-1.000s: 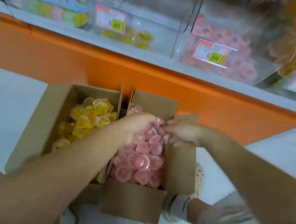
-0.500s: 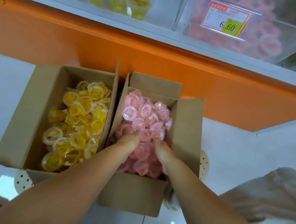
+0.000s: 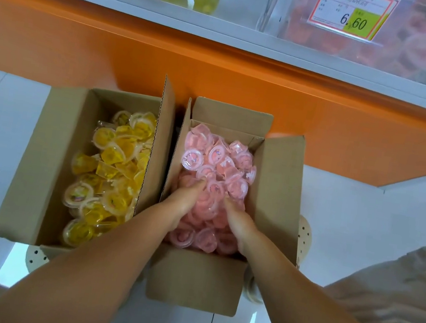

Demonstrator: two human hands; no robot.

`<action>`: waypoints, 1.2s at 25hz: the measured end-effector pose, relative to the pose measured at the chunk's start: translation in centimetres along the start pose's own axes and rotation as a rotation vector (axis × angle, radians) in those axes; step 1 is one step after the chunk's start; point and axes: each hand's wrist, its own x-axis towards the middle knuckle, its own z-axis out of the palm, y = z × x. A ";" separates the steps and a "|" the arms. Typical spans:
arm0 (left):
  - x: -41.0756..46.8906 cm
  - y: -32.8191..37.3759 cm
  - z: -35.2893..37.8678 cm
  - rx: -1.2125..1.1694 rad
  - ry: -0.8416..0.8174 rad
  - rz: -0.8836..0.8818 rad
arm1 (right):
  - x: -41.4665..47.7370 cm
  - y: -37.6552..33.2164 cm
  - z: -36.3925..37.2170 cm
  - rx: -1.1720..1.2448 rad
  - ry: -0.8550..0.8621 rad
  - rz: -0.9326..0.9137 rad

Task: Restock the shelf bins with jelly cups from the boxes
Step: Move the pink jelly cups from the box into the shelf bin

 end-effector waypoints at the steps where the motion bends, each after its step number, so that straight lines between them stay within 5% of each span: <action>1: 0.3 -0.1 0.1 0.019 0.022 0.015 | 0.1 -0.4 0.6 -0.077 0.012 -0.038; 5: 1.8 -0.2 0.0 0.037 0.038 0.151 | 1.3 -1.2 2.6 -0.173 0.002 -0.053; 9: 2.6 -0.3 0.2 0.079 0.056 0.197 | 2.0 -1.4 1.5 -0.002 0.022 -0.087; 17: 3.4 1.8 0.5 -0.016 -0.013 0.043 | 3.4 -3.3 1.2 0.003 -0.069 0.113; 30: 2.4 1.4 -0.3 -0.100 -0.060 -0.034 | 2.1 -2.8 1.6 0.157 -0.075 0.053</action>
